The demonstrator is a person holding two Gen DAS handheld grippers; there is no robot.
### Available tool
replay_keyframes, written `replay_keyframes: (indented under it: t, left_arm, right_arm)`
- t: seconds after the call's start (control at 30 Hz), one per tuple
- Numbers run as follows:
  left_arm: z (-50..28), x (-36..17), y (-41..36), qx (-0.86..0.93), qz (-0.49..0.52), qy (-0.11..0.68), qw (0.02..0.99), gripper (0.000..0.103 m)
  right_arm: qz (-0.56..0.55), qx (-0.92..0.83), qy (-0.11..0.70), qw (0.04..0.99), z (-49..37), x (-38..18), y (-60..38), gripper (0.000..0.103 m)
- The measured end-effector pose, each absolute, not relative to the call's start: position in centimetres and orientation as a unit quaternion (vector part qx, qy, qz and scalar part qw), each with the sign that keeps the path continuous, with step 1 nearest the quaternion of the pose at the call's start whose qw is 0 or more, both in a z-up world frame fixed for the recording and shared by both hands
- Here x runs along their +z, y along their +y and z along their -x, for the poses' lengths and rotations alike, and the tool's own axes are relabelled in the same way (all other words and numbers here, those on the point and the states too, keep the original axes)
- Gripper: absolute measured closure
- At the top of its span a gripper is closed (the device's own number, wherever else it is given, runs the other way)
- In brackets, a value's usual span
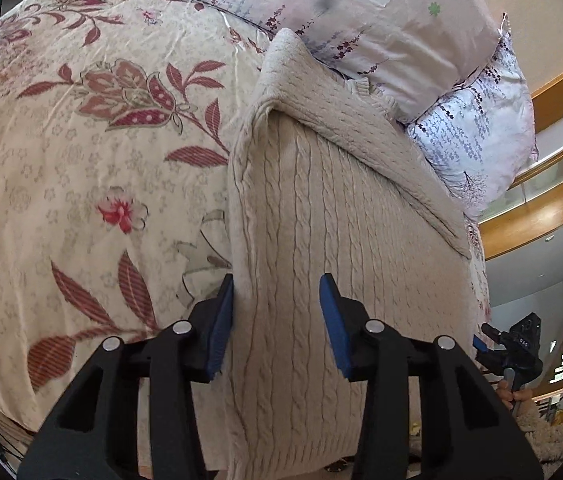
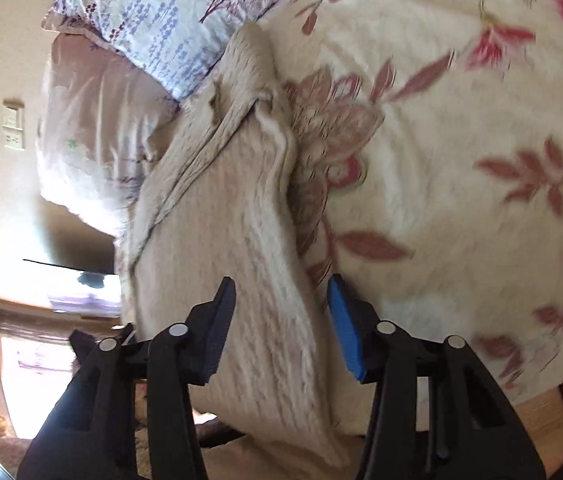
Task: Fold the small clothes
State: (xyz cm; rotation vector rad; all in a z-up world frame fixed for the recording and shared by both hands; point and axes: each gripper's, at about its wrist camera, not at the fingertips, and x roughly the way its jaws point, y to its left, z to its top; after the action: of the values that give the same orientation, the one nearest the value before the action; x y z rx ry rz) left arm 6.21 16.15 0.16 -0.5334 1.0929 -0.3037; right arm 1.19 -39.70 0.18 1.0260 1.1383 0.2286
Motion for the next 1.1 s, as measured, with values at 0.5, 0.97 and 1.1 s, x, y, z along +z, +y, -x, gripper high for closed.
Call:
replay_keyframes:
  t: [0.5, 0.97, 1.1]
  left_arm:
    - [-0.5, -1.3, 15.3, -0.197, 0.312, 0.545, 0.753, 0.077]
    - [-3.3, 3.5, 15.5, -0.203, 0.272, 0.483, 0.807, 0.097]
    - [-5.8, 5.7, 16.0, -0.199, 0.274, 0.447, 0.828, 0.097]
  right_arm:
    - [-0.450, 0.241, 0.570, 0.644, 3.0, -0.3, -34.9, 0.073]
    - [-0.368, 0.207, 0.457, 0.782, 0.8, 6.8, -36.3, 0.095]
    - [-0.337, 0.174, 0.418, 0.825, -0.7, 9.6, -36.6, 0.095]
